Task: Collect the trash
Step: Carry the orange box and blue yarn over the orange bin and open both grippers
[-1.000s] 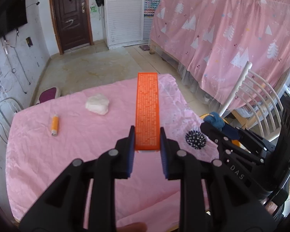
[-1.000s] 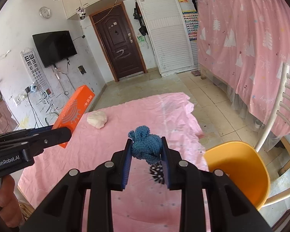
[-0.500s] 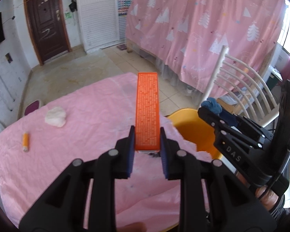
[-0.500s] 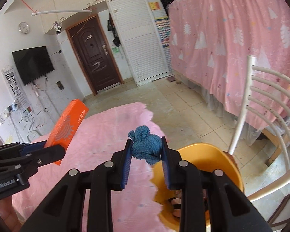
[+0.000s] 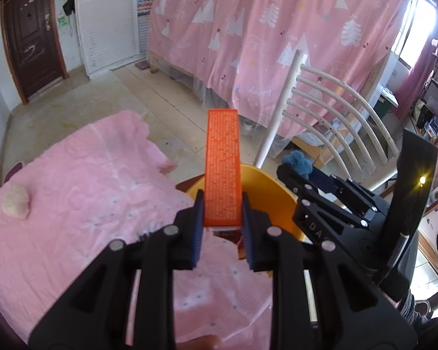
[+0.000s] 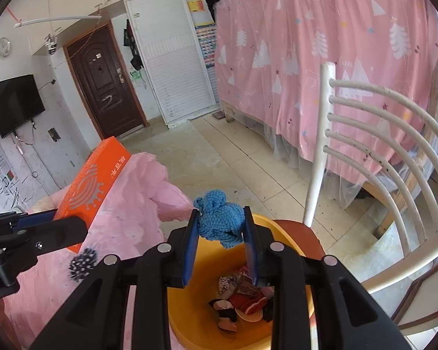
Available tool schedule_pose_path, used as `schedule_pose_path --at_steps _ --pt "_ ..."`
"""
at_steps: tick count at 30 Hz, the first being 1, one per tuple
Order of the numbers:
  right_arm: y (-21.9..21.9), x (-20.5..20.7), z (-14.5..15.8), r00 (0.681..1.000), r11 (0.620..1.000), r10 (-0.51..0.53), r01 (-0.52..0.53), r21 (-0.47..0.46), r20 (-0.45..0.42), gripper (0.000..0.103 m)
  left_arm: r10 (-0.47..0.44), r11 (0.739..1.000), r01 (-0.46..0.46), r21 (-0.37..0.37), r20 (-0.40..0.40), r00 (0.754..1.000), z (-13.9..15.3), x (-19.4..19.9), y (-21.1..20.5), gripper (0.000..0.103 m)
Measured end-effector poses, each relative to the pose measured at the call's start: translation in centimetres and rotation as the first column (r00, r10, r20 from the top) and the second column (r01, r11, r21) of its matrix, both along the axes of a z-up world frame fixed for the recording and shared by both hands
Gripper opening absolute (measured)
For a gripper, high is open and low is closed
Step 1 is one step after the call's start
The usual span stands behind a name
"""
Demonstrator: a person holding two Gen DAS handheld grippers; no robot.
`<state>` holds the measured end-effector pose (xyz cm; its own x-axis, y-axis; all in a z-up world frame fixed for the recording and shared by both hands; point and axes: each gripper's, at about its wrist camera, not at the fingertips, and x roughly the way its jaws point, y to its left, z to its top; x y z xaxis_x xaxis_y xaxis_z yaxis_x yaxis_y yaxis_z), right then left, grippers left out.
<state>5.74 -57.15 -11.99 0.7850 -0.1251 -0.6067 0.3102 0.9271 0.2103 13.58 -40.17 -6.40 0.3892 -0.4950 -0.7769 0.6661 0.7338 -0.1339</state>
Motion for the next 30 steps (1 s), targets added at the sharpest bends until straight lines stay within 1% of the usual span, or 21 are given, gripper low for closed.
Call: schedule_pose_path --at_steps 2,3,4,5,10,12,13,14,15,16,17,22,30 --pt "-0.6 0.2 -0.6 1.0 1.0 -0.011 0.012 0.015 -0.016 0.019 -0.014 1.0 0.014 0.01 -0.013 1.0 -0.4 0.0 -0.6 0.023" --pt "-0.9 0.3 -0.8 1.0 1.0 -0.014 0.015 0.02 -0.023 0.019 -0.019 1.0 0.019 0.012 -0.014 1.0 -0.5 0.0 -0.9 0.029" --pt "-1.1 0.4 -1.1 0.999 1.0 -0.018 0.019 0.023 -0.03 0.019 -0.024 1.0 0.024 0.013 -0.017 1.0 -0.6 0.0 -1.1 0.037" --pt "-1.3 0.5 -1.3 0.999 0.999 -0.022 0.023 0.027 -0.035 0.019 -0.027 1.0 0.027 0.011 -0.018 0.999 -0.6 0.0 -1.2 0.04" --pt "-1.7 0.8 -1.8 0.998 0.999 -0.031 0.033 0.031 -0.051 0.021 -0.024 1.0 0.025 0.011 -0.018 1.0 -0.6 0.2 -0.9 0.04" --pt "-1.7 1.0 -1.8 0.998 0.999 -0.033 0.035 0.025 -0.052 0.025 -0.019 1.0 0.019 0.009 -0.021 1.0 -0.5 0.3 -0.6 0.04" --pt "-1.6 1.0 -1.7 0.998 0.999 -0.035 0.036 0.018 -0.051 0.031 -0.014 1.0 0.014 0.006 -0.022 1.0 -0.4 0.4 -0.3 0.04" --pt "-1.5 1.0 -1.6 0.998 0.999 -0.037 0.038 0.013 -0.049 0.04 -0.01 1.0 0.01 0.004 -0.022 1.0 -0.3 0.6 0.0 0.04" --pt "-1.3 1.0 -1.4 0.998 0.999 -0.04 0.04 0.006 -0.044 0.044 -0.005 1.0 0.005 0.003 -0.021 1.0 -0.3 0.6 0.3 0.04" --pt "-1.3 1.1 -1.3 0.998 0.999 -0.041 0.041 0.001 -0.039 0.051 0.001 1.0 -0.001 0.001 -0.019 1.0 -0.1 0.7 0.7 0.04" --pt "-1.2 1.2 -1.0 0.998 0.999 -0.043 0.043 -0.006 -0.034 0.054 0.005 1.0 -0.006 -0.001 -0.016 1.0 -0.1 0.8 1.3 0.04" --pt "0.3 1.8 0.3 1.0 0.999 -0.025 0.025 -0.036 -0.019 0.056 0.048 0.999 -0.048 -0.02 -0.003 0.999 0.9 1.4 3.7 0.04" --pt "4.6 3.7 2.9 0.999 0.996 0.046 -0.046 -0.083 0.003 0.057 0.115 0.992 -0.115 -0.054 0.002 0.993 1.7 2.4 8.0 0.04"
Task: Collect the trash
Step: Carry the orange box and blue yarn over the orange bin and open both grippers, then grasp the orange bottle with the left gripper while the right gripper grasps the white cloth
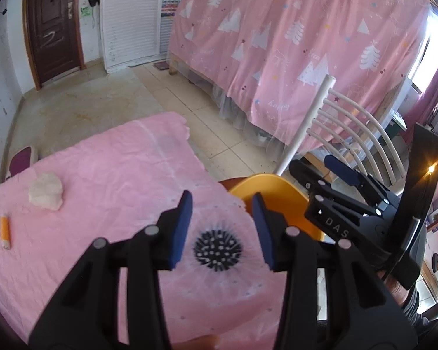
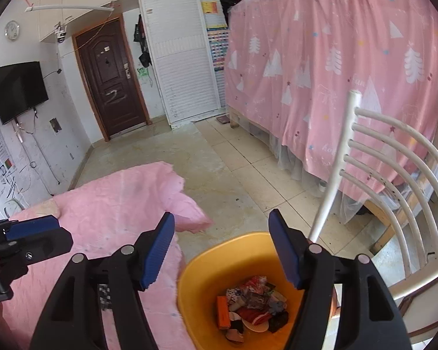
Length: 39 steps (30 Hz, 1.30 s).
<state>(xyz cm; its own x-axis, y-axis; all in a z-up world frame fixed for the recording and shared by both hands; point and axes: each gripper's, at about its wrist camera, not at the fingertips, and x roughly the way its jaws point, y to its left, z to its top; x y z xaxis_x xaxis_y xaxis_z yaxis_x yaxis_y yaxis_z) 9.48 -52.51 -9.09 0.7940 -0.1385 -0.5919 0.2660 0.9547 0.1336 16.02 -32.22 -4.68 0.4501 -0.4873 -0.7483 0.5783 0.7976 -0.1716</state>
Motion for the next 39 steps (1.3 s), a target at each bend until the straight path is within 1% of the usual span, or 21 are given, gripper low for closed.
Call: schedule_pose_path --at_steps 4,9,15,17,20,24,35,39 --pt "2.4 1.3 1.0 0.999 0.999 0.043 -0.043 -0.017 -0.002 0.057 0.05 0.999 -0.05 0.001 0.02 0.999 0.5 0.7 2.7 0.04" --pt "5.8 3.0 2.2 0.994 0.993 0.107 -0.107 -0.052 -0.004 0.058 0.118 0.993 -0.118 0.0 0.018 0.993 0.7 2.1 6.3 0.04" --pt "10.5 5.2 3.2 0.981 0.977 0.195 -0.195 -0.087 -0.006 0.061 0.213 0.977 -0.213 0.005 0.013 0.977 0.8 3.8 11.0 0.04" --pt "12.2 5.9 3.4 0.973 0.969 0.232 -0.232 -0.09 -0.009 0.061 0.238 0.971 -0.238 0.006 0.012 0.971 0.7 4.2 12.5 0.04" --pt "14.4 6.9 3.7 0.958 0.956 0.286 -0.286 -0.068 -0.013 0.061 0.268 0.963 -0.268 0.014 0.016 0.963 0.7 4.7 14.3 0.04" --pt "17.2 8.0 3.8 0.942 0.94 0.335 -0.336 -0.068 -0.022 0.061 0.304 0.952 -0.304 0.029 0.015 0.953 0.4 5.3 16.6 0.04" --pt "23.8 11.6 3.1 0.887 0.884 0.454 -0.461 -0.08 -0.084 0.061 0.419 0.906 -0.417 0.07 -0.007 0.908 -1.0 7.4 22.4 0.04" --pt "25.5 13.0 2.6 0.874 0.871 0.475 -0.484 -0.082 -0.104 0.061 0.45 0.89 -0.447 0.089 -0.017 0.893 -1.6 8.3 24.0 0.04"
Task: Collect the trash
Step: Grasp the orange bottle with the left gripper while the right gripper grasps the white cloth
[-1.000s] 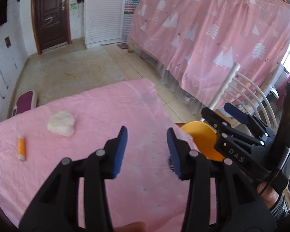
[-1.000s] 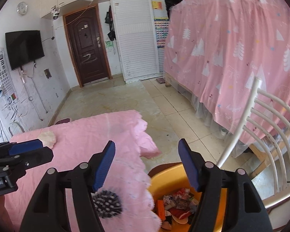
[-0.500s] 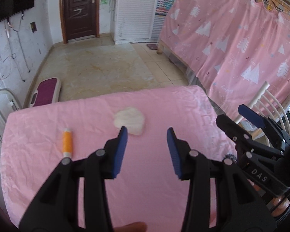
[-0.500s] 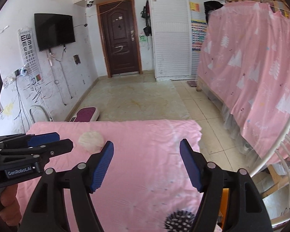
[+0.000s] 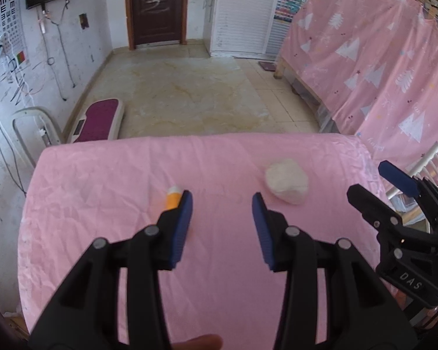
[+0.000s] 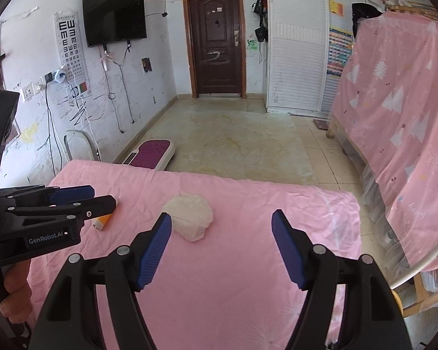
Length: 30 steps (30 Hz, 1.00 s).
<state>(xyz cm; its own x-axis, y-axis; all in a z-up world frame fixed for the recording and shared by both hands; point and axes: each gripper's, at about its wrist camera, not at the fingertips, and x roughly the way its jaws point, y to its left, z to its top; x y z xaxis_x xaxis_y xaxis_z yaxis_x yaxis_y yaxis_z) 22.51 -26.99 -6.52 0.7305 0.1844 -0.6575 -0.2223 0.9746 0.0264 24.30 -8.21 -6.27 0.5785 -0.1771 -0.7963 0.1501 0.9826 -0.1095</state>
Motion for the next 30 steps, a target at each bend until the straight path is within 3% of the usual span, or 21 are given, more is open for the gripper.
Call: schedule_pose_path --at_steps 17,28,30 --pt "3.4 4.3 -3.4 0.992 0.997 0.08 -0.08 0.009 -0.102 0.062 0.055 0.998 -0.051 0.038 -0.104 0.993 -3.8 2.5 1.5 0.04" --pt "4.0 6.2 -6.4 0.982 0.997 0.078 -0.073 0.036 -0.17 0.061 0.064 0.996 -0.057 0.075 -0.103 0.993 -5.1 3.2 0.9 0.04" --pt "3.8 6.4 -6.8 0.981 0.997 0.067 -0.06 0.044 -0.179 0.057 0.066 0.994 -0.058 0.089 -0.096 0.993 -5.2 3.1 0.8 0.037"
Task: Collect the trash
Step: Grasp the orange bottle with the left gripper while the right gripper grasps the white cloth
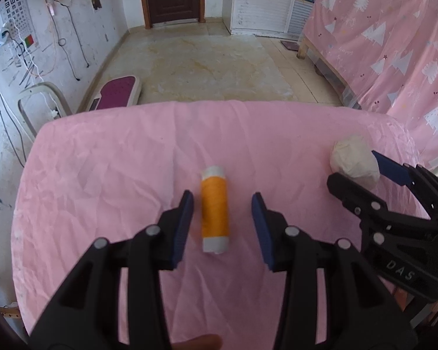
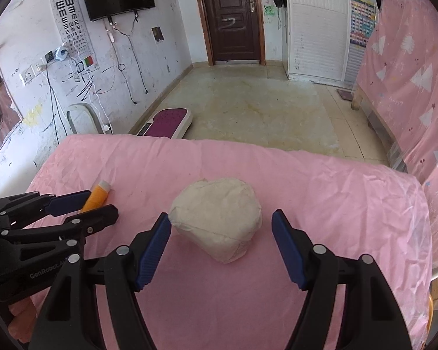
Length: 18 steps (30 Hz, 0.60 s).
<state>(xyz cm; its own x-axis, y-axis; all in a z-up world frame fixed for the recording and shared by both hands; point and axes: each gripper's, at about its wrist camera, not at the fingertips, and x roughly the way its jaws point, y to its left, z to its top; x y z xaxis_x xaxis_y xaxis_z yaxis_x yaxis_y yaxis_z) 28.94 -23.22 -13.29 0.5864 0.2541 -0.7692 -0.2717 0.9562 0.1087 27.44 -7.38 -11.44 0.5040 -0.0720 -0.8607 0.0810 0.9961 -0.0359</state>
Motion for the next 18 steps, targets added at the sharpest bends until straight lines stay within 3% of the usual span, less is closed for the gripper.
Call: schedule_pose_path --at_steps 2,7,18 --pt "-0.3 0.2 -0.2 1.0 1.0 -0.009 0.01 0.012 -0.01 0.046 0.0 1.0 0.0 0.003 0.004 1.0 0.0 -0.2 0.1 0.031" --pt "-0.6 0.0 -0.1 1.0 1.0 -0.016 0.017 0.02 -0.008 0.043 -0.012 1.0 0.012 0.012 0.017 1.0 -0.1 -0.4 -0.2 0.016" --pt "-3.1 -2.5 2.5 0.997 0.997 -0.055 0.053 0.055 0.049 0.043 -0.02 1.0 0.017 0.026 0.093 0.995 3.1 -3.2 -0.6 0.016"
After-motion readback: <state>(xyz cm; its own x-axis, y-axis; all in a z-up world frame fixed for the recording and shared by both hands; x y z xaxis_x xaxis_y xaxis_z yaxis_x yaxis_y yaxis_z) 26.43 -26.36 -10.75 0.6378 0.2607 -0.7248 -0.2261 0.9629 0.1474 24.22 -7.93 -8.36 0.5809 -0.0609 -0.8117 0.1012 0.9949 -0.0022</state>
